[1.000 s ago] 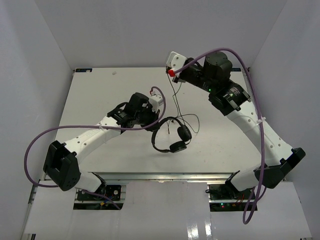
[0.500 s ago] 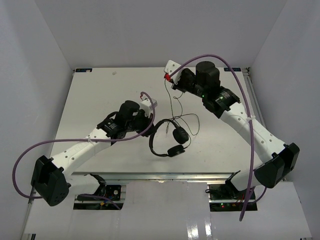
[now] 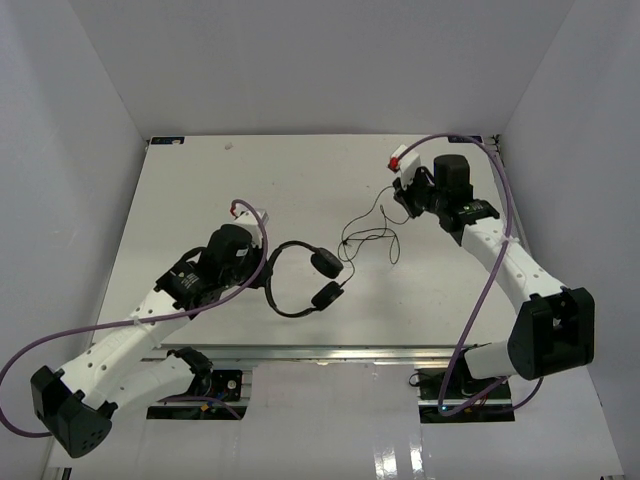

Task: Wrap the headphones

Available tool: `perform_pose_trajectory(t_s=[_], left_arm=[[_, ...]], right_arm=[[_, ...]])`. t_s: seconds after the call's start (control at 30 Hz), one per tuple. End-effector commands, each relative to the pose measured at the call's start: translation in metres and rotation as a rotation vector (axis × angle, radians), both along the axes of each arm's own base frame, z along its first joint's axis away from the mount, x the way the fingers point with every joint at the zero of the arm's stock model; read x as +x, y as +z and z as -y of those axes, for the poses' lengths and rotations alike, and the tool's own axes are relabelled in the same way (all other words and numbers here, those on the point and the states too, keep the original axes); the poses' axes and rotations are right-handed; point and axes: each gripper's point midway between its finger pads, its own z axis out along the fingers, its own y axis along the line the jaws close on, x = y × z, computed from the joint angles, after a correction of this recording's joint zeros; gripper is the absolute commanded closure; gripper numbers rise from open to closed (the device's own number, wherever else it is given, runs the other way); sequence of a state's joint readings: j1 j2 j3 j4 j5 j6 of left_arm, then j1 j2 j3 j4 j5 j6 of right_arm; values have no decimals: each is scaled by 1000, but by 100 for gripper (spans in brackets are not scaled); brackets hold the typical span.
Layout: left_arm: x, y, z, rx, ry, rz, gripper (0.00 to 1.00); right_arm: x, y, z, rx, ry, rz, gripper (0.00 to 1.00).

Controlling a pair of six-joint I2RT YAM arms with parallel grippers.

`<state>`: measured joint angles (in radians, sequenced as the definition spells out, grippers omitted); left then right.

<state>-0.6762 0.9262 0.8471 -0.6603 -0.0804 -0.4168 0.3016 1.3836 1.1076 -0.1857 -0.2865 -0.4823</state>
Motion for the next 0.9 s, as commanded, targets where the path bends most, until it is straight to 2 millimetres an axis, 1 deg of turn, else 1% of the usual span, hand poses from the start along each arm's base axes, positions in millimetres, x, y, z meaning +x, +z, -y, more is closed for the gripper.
perform_pose_trajectory(t_s=[0.0,0.03,0.07,0.1,0.13,0.17,0.23,0.33,0.4,0.43,0.47,0.53,0.67,0.73,0.77,0.8,0.87], left_arm=[[4,40,-8,-63,86,65,100],[4,46,-8,-75,84,73,100],[3,53,-7,-89,81,83,100],[3,57,-7,-95,80,87,100],[2,59,-7,-100,79,85,100],[0,63,-7,-106,79,84,100],[-2,65,-8,-105,78,78,100],[-6,65,-10,-106,75,72,100],[-9,65,-12,-107,74,68,100],[-11,65,-12,-109,73,69,100],[-13,67,-13,-115,67,70,100],[-16,72,-12,-131,55,75,100],[-25,84,-6,-178,0,85,100],[-28,88,-4,-188,-23,88,100],[-29,89,-3,-189,-30,90,100],[-29,90,-3,-190,-35,91,100],[-33,91,1,-205,-64,83,100]], right_arm=[[-37,-21,-8,19,109,-20,92],[-42,-32,-7,-1,131,-32,92],[-50,-48,-5,-25,165,-52,91],[-54,-55,-3,-35,177,-61,90],[-60,-66,-3,-45,214,-80,87],[-72,-81,-4,-60,275,-104,82],[-93,-101,-7,-69,373,-160,75],[-99,-107,-7,-91,428,-153,54],[-96,-103,-7,-93,434,-133,46],[-94,-98,-7,-88,436,-119,37],[-92,-91,-7,-80,444,-96,32],[-90,-75,-10,-72,490,-41,28],[-115,-43,-27,-3,708,59,22],[-128,-30,-34,23,815,119,12],[-135,-23,-39,40,868,154,10],[-140,-16,-42,54,910,178,9],[-144,-6,-50,70,960,209,9]])
